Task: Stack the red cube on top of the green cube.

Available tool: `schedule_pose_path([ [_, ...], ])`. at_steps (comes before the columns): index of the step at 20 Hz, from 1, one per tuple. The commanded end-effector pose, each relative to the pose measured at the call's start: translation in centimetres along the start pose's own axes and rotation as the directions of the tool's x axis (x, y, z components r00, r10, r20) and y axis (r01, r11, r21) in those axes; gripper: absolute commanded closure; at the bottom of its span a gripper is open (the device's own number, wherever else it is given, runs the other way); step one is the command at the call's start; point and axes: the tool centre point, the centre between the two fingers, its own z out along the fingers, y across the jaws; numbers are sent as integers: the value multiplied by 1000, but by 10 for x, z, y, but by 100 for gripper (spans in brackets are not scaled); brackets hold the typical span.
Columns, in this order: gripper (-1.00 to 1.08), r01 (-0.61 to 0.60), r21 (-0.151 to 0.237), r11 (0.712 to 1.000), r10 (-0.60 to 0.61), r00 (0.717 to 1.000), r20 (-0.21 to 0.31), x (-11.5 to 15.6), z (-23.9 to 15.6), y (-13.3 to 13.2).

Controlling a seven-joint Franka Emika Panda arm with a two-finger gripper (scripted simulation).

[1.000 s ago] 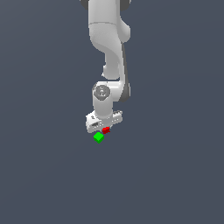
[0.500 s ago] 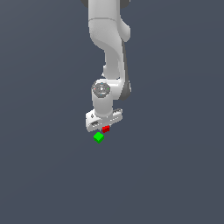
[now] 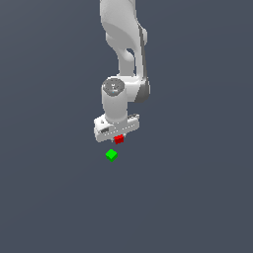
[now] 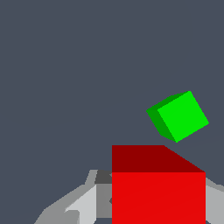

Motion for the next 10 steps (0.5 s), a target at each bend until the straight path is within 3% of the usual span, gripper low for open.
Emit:
schedule_pose_path([
  [1, 108, 0, 0, 1000, 0, 1000, 0, 0, -14, 0],
  [10, 108, 1, 0, 1000, -1, 1000, -1, 1, -28, 0],
])
